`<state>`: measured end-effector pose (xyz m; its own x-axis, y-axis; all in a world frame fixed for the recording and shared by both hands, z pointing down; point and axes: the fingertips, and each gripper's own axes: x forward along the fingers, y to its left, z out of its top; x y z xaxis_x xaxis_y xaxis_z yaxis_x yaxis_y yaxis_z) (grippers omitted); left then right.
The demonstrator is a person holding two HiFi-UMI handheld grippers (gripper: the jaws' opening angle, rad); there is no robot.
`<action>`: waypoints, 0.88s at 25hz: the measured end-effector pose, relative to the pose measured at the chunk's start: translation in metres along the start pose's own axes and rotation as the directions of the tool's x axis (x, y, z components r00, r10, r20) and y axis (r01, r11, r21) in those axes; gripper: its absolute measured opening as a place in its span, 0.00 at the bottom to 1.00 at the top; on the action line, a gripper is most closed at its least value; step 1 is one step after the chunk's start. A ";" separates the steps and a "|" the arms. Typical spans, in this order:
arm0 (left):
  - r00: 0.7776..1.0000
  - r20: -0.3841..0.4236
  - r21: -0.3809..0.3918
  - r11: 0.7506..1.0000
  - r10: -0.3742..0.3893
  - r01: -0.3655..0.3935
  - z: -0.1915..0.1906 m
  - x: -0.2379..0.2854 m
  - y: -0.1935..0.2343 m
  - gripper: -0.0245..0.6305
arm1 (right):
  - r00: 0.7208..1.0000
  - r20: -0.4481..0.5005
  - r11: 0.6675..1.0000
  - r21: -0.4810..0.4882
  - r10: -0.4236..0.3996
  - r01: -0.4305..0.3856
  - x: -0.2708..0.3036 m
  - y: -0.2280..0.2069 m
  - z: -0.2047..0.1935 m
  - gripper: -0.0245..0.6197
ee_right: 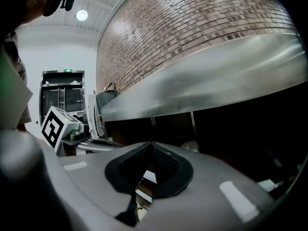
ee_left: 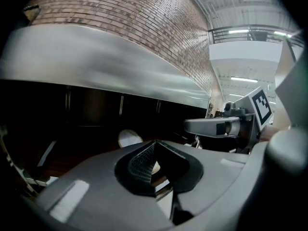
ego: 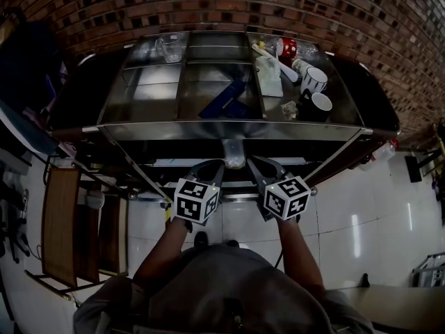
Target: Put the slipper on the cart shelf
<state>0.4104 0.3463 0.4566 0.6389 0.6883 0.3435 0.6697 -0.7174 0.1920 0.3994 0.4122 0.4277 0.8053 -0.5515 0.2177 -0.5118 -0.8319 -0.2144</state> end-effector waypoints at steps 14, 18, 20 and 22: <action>1.000 0.001 0.002 1.000 -0.002 0.002 0.006 0.003 0.000 0.05 | 1.000 0.012 1.000 -0.001 0.021 -0.021 0.002 0.001 0.004 0.04; 1.000 -0.005 0.002 1.000 -0.006 0.006 0.004 0.004 0.000 0.05 | 1.000 0.010 1.000 0.002 0.021 -0.021 0.003 0.001 0.004 0.04; 1.000 -0.006 0.002 1.000 -0.008 0.008 0.004 0.005 0.000 0.05 | 1.000 0.008 1.000 0.001 0.022 -0.022 0.004 0.001 0.003 0.04; 1.000 -0.009 0.001 1.000 -0.011 0.011 0.003 0.005 0.000 0.05 | 1.000 0.006 1.000 0.000 0.022 -0.022 0.005 0.001 0.002 0.04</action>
